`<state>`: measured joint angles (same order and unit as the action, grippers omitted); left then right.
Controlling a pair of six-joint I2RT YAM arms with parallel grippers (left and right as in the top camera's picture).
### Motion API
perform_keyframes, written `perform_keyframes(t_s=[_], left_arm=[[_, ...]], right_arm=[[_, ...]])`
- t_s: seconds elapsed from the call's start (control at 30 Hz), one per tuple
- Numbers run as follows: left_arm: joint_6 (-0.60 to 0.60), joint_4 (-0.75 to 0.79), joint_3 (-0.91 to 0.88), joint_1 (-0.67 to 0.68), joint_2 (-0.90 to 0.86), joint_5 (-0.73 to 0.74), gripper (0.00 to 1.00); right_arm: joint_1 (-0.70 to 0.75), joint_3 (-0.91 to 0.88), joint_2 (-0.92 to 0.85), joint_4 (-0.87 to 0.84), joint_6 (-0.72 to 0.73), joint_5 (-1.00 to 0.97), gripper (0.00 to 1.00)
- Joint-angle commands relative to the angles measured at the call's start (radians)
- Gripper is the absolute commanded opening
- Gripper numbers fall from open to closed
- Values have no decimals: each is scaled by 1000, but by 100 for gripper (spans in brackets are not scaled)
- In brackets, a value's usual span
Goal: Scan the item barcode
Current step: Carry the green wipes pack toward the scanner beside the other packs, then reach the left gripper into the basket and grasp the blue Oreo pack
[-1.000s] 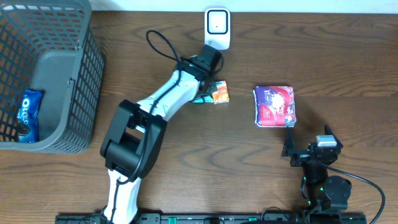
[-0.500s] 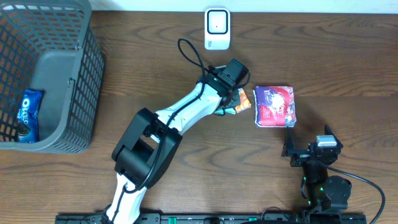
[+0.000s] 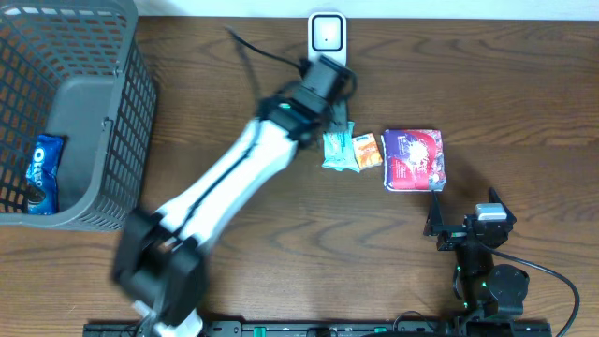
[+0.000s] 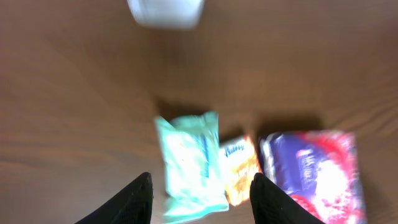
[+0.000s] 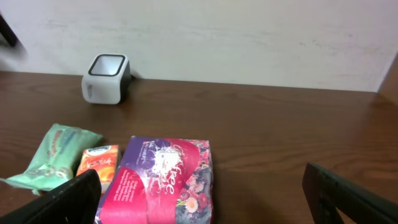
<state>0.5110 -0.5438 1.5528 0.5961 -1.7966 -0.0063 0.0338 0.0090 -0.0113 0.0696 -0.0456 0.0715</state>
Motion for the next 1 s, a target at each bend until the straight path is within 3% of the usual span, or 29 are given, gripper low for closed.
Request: perform_keyframes(t_s=[0.0,0.17,0.37,0.6,0.67,0.97], left_arm=[[-100,-18,2,-66,141,-148,51],[-164,-39,2,-224,319,-400,52],[-247,-42,2,-542,413,-558,55],[-249,-128,2,-892,350,-566,56],[-249,-174,1,-957,308,-566,63],[-274,-257,1,-1057,96,-567,71]], right_arm=[[-8,-3,5,2,-12,2,99],[-8,-3,5,2,-12,2,99],[-8,-3,5,2,-12,2,99],[-8,-3,5,2,-12,2,99],[-8,-3,5,2,-12,2,99],[-8,-3,5,2,-12,2,99]])
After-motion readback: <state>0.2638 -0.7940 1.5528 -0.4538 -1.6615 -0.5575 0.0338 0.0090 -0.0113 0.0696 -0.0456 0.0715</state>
